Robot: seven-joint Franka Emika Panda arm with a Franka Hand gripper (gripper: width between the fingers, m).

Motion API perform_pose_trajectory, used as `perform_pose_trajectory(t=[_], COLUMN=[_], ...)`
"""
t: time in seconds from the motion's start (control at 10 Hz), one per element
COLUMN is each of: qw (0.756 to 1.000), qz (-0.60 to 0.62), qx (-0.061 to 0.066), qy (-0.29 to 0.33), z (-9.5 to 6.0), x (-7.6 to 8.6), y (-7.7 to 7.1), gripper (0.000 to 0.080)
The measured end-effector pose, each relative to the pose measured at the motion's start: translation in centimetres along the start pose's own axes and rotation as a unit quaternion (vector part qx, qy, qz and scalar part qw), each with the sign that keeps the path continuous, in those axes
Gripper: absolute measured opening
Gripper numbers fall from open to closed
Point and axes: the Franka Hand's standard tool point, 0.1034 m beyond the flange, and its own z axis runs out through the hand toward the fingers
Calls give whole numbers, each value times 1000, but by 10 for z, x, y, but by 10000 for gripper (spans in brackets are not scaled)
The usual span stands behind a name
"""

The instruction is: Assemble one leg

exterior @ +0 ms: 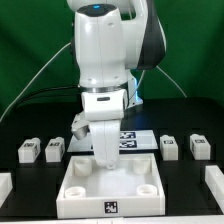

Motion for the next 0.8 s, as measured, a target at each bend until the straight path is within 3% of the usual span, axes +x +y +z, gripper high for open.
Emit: perform_pose_trajectory(t=[0.5, 0.8], qw=[1000, 1000], qz=[0, -8], qx=[0, -8], qy=[0, 6], z=[0, 0], x=[0, 21], y=[0, 16], gripper=[51, 51])
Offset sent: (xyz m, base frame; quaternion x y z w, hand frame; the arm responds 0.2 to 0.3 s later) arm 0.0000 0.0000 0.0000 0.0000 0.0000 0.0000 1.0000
